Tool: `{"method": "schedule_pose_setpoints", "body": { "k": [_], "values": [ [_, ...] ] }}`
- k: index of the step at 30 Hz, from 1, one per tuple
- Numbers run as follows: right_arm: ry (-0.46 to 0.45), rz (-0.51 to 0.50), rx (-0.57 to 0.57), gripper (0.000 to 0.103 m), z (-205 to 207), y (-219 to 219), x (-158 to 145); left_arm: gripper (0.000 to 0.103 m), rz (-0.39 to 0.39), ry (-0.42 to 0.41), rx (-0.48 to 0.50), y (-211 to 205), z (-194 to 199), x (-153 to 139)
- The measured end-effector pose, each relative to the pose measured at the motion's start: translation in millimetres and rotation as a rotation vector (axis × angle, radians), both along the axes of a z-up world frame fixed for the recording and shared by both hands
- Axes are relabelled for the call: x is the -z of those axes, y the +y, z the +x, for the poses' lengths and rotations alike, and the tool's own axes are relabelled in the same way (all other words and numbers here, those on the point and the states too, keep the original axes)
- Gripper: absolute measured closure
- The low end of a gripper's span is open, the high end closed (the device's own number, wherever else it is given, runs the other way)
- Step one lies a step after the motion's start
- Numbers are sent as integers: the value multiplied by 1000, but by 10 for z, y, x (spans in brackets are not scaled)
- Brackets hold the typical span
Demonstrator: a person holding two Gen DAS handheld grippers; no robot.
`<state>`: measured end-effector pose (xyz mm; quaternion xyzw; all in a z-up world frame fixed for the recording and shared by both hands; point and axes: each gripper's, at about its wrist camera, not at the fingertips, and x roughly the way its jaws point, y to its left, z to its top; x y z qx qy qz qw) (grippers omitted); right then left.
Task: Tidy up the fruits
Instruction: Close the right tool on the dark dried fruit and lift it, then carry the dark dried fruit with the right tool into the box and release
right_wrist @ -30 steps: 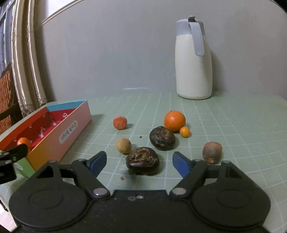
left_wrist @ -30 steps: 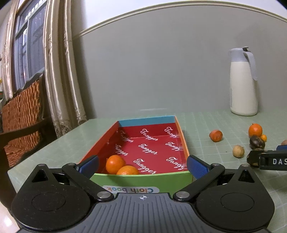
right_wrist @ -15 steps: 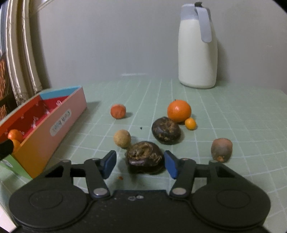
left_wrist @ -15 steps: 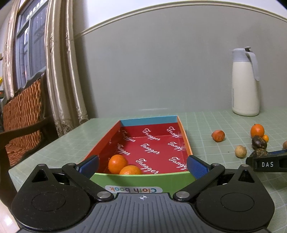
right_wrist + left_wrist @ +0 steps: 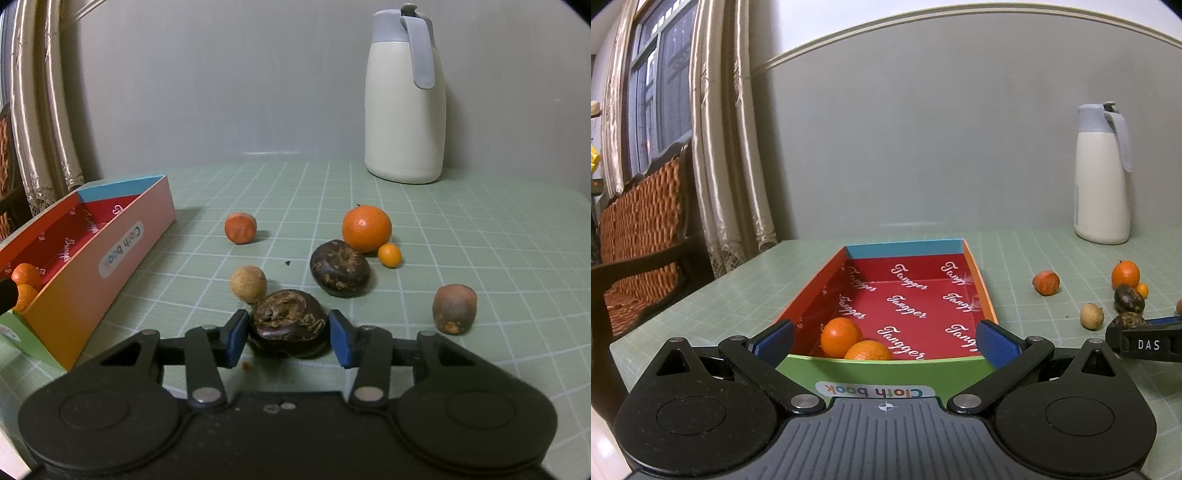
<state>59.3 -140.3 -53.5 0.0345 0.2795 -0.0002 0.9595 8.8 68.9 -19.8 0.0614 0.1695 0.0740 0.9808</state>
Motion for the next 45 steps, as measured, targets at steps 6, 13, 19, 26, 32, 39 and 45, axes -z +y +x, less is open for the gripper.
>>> {"method": "schedule_pose_setpoints", "body": {
  "k": [6,13,19,26,32,39,45],
  "values": [
    [-4,21,-4,57,-45,-51,-17,0,-7,-6,-4,6,-4,-8],
    [-6,37,-25,57,-103,-67,-24,0,-7,-16,-9,23,-20,-22],
    [-44,35,-62,57,-165,35,-84,0,-7,-32,-40,152,-79,-40],
    [-78,55,-123,58,-189,191,-191,0,-42,-31,-117,435,-107,-58],
    [-116,66,-186,57,-207,364,-337,0,-70,-29,-175,671,-139,-48],
    [-141,80,-260,57,-187,621,-468,0,-104,-24,-236,938,-178,-36],
    [-159,66,-329,57,-157,876,-555,0,-141,-18,-286,1151,-218,-23]
  ]
}}
